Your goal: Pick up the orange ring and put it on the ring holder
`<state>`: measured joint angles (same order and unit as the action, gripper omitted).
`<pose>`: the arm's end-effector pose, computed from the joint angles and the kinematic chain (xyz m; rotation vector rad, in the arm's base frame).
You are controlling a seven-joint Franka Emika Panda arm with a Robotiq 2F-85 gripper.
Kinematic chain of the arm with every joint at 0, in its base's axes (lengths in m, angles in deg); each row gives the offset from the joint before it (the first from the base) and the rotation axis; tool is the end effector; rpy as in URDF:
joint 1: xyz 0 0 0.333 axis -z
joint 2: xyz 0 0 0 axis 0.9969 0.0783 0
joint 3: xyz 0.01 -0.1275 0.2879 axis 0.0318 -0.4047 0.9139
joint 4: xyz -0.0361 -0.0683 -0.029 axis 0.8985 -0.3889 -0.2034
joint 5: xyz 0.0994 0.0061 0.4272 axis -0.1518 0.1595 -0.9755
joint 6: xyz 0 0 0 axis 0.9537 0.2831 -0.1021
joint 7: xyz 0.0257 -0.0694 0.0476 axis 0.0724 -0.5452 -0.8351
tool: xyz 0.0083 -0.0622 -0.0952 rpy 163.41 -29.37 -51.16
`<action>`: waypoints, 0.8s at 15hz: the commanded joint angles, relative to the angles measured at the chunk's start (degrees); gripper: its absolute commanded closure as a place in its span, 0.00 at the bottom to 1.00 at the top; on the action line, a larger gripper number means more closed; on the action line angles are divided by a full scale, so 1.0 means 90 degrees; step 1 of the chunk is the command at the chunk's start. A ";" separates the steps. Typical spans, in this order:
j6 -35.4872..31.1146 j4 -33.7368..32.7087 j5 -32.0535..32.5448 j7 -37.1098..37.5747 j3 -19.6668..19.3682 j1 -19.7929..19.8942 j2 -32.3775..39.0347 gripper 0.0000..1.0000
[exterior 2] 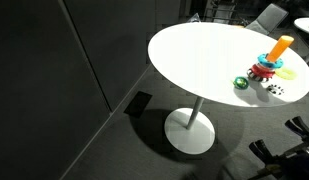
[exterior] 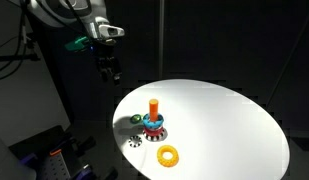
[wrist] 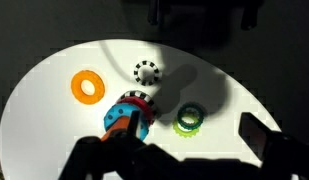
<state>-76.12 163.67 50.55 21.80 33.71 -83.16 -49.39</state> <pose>0.4329 -0.0017 0.3775 2.9532 0.0224 -0.0339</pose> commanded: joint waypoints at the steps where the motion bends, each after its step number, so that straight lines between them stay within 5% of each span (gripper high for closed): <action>1: -0.0599 0.0296 0.0090 0.0091 -0.0311 0.0247 0.0124 0.00; 12: -0.1793 0.0287 0.0521 0.0332 -0.0953 0.1233 0.1294 0.00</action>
<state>-90.00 167.76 52.73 22.03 26.01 -73.55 -40.98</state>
